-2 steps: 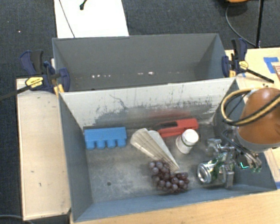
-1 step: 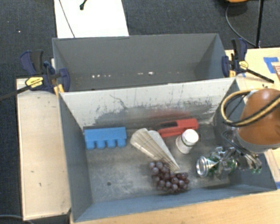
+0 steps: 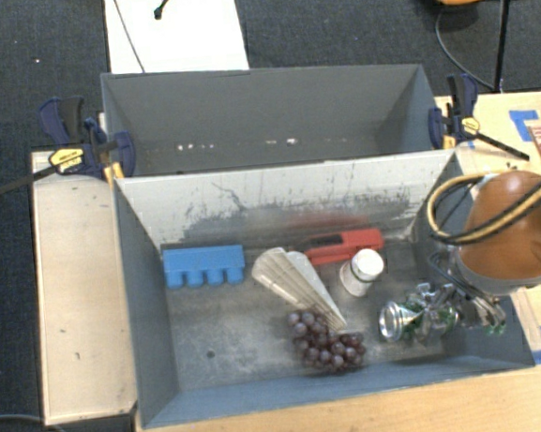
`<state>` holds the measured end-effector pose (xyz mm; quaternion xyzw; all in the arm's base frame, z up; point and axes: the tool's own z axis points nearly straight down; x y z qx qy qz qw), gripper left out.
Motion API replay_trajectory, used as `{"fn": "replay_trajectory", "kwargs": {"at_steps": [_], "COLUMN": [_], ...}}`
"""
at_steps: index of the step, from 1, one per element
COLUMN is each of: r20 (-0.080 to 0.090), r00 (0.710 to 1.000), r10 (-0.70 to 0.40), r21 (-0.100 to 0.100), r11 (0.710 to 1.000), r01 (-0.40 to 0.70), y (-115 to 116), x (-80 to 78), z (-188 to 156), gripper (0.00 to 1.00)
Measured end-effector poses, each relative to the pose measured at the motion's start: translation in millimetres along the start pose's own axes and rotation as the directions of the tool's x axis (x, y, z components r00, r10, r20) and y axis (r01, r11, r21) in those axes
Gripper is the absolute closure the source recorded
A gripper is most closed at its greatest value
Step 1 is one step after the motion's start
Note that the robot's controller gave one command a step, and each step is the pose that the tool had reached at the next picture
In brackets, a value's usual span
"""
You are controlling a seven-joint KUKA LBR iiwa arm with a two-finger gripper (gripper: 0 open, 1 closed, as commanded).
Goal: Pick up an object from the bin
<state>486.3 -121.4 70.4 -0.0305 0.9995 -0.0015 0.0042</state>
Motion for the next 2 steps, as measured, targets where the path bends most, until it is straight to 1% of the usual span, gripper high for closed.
{"fn": "replay_trajectory", "kwargs": {"at_steps": [1,2], "r20": [-0.004,-0.002], "r00": [1.000,1.000], "r10": [0.007,-0.016], "r21": [-0.001,-0.001], "r11": [1.000,1.000], "r01": [-0.007,0.016], "y": [0.8,10.5], "x": [-9.0,-7.2], "z": [-53.6,-114.7], "gripper": [1.00,1.00]}}
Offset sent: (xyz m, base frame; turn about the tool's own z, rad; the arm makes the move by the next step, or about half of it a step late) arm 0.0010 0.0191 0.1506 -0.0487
